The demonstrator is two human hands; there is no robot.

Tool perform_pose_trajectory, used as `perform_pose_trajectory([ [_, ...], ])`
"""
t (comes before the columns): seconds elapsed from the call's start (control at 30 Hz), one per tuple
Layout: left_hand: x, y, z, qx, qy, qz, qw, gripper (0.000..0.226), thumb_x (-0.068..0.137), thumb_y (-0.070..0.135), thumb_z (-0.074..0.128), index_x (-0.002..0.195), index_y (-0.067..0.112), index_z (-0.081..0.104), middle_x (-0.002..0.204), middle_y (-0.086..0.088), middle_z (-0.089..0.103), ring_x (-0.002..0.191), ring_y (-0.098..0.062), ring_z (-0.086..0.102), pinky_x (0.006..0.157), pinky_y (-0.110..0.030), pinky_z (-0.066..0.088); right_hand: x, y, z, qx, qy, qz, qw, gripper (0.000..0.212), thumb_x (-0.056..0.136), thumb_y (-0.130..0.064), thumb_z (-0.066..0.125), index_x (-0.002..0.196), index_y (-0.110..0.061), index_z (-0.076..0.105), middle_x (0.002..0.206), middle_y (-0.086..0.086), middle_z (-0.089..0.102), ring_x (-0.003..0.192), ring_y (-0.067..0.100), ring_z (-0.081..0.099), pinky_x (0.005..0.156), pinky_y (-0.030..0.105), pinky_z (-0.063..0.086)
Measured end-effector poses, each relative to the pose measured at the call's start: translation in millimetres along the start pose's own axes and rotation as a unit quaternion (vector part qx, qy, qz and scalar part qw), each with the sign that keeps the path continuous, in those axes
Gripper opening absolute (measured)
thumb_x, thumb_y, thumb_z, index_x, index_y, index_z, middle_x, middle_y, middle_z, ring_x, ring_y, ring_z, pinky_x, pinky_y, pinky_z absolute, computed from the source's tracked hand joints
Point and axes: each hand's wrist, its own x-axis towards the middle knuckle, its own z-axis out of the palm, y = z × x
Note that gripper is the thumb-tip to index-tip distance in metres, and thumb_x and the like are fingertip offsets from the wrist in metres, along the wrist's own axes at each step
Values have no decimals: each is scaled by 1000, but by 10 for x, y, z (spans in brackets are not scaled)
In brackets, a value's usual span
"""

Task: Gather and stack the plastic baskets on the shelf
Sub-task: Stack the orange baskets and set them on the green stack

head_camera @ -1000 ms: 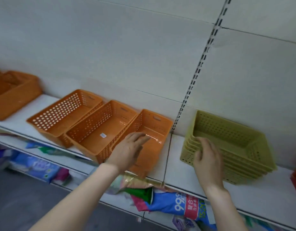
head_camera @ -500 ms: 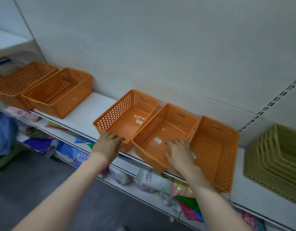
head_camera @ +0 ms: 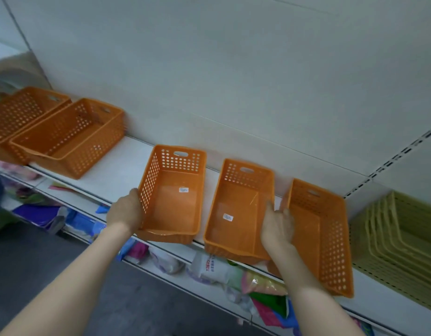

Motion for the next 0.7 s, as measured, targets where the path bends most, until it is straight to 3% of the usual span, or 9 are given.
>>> perform_pose_trajectory([
  [0.07,-28,-23,-23,17,38,19,999,24,92,16,41,114,7,48,100,-24,68,89,-43,64,66,-41,44,18,-2,11,116,17,-7,993,66,92,-5,43,151,-30,27,99,13,69,100,34,62,83,38,49],
  [0.13,-74,-29,-63,9,77,16,997,25,89,17,42,112,11,48,93,-24,69,85,-43,65,63,-41,44,6,-12,-66,194,62,6,979,67,89,-7,50,148,-35,33,95,13,71,88,36,67,78,38,51],
  [0.27,-150,56,-167,-63,118,5,991,35,90,18,45,124,11,52,104,-32,67,96,-50,62,76,-46,45,-18,187,-520,275,155,27,949,54,89,-11,60,140,-28,51,111,14,73,102,36,67,86,41,52],
  [0.37,-133,222,-202,-122,119,23,985,35,94,22,48,126,8,55,111,-32,66,101,-50,61,84,-49,46,30,700,-836,394,120,83,907,50,92,-16,62,139,-25,52,126,7,67,114,26,64,97,42,51],
  [0.5,-245,613,-206,-220,74,48,971,39,90,38,49,122,18,60,113,-20,71,101,-42,65,88,-49,50,-153,1449,-1072,498,127,147,845,52,93,-7,61,142,-18,49,127,9,65,100,21,67,85,35,53],
  [0.53,-296,720,-215,-244,57,51,967,40,87,40,50,120,22,61,112,-17,72,99,-40,66,89,-50,51,-233,1575,-1104,480,138,152,853,51,92,-5,60,141,-15,50,128,11,65,102,21,67,86,34,51],
  [0.63,-390,999,-230,-343,18,65,937,41,73,47,55,111,35,59,106,-10,74,89,-35,70,84,-53,56,-446,1764,-1054,304,170,158,924,45,91,-7,60,136,-14,56,122,13,69,109,28,66,84,29,43],
  [0.7,-475,1171,-278,-380,0,77,922,36,71,45,57,106,37,61,99,-7,74,83,-32,72,81,-54,57,-532,1742,-876,202,170,149,953,38,91,-9,57,127,-20,62,108,12,73,98,32,69,77,31,44],
])
